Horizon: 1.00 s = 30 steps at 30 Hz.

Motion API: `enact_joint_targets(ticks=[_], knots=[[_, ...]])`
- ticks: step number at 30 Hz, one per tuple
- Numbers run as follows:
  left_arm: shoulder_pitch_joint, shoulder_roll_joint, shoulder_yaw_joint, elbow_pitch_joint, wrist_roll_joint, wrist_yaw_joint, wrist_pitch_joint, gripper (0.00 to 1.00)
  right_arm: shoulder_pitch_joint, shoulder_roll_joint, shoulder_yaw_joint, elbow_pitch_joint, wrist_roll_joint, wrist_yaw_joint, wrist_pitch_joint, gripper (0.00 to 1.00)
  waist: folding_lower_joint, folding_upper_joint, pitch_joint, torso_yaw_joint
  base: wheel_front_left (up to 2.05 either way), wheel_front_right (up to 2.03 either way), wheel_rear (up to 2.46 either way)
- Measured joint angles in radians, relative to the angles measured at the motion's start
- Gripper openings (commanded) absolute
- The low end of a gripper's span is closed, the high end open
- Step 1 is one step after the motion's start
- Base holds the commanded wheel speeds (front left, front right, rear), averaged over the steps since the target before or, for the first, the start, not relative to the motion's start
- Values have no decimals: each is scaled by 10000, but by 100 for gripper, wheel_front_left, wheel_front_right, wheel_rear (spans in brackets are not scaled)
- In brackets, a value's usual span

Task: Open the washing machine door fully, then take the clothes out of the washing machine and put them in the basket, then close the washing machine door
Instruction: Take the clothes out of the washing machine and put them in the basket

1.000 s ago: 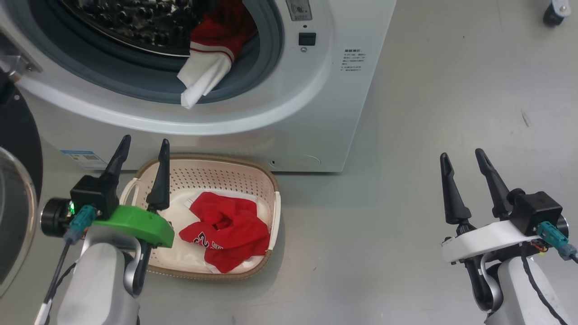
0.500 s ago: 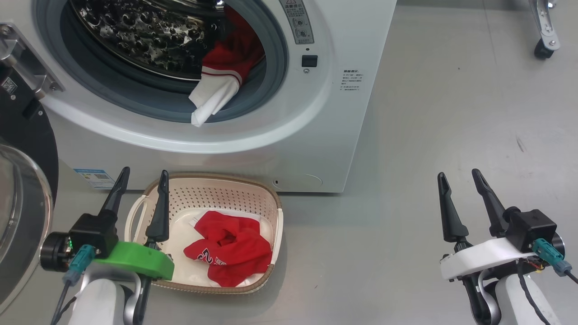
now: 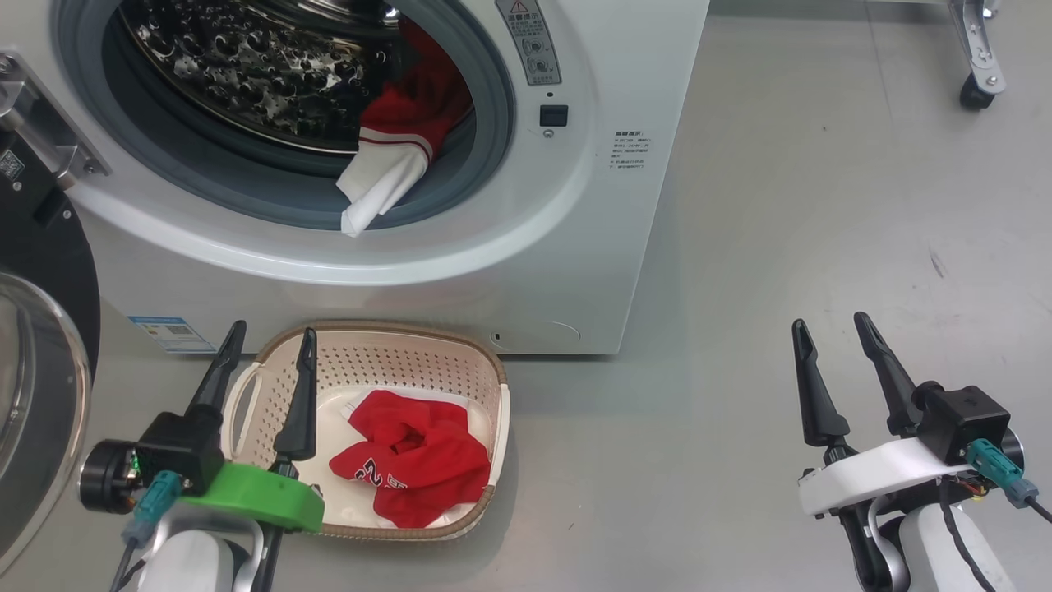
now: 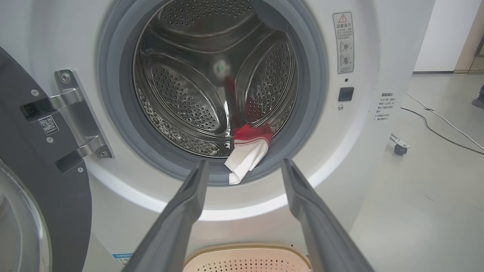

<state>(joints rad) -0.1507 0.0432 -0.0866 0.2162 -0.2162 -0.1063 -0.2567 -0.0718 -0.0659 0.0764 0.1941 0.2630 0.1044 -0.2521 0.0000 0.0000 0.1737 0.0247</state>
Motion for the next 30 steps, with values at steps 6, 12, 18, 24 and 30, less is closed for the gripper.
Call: enact_joint_targets(ticks=[6,12,18,24,30], knots=[[197,-4,-65,-150,82,0,2,100,11,10,27,-17,-10,2,0,100,0,0,-22,-47,0,0,0],[291,-4,-100,-311,84,0,0,100,72,13,46,-33,-12,4,0,100,0,0,-33,-83,0,0,0],[353,-4,-115,-408,119,2,0,100,141,21,52,-40,-12,15,0,100,0,0,-30,-105,0,0,0],[435,-6,-128,-506,148,50,0,100,141,31,52,-52,-12,17,0,100,0,0,-3,-115,0,0,0],[487,-6,-132,-558,148,58,0,100,141,35,52,-52,-12,75,0,100,0,0,22,-123,0,0,0]])
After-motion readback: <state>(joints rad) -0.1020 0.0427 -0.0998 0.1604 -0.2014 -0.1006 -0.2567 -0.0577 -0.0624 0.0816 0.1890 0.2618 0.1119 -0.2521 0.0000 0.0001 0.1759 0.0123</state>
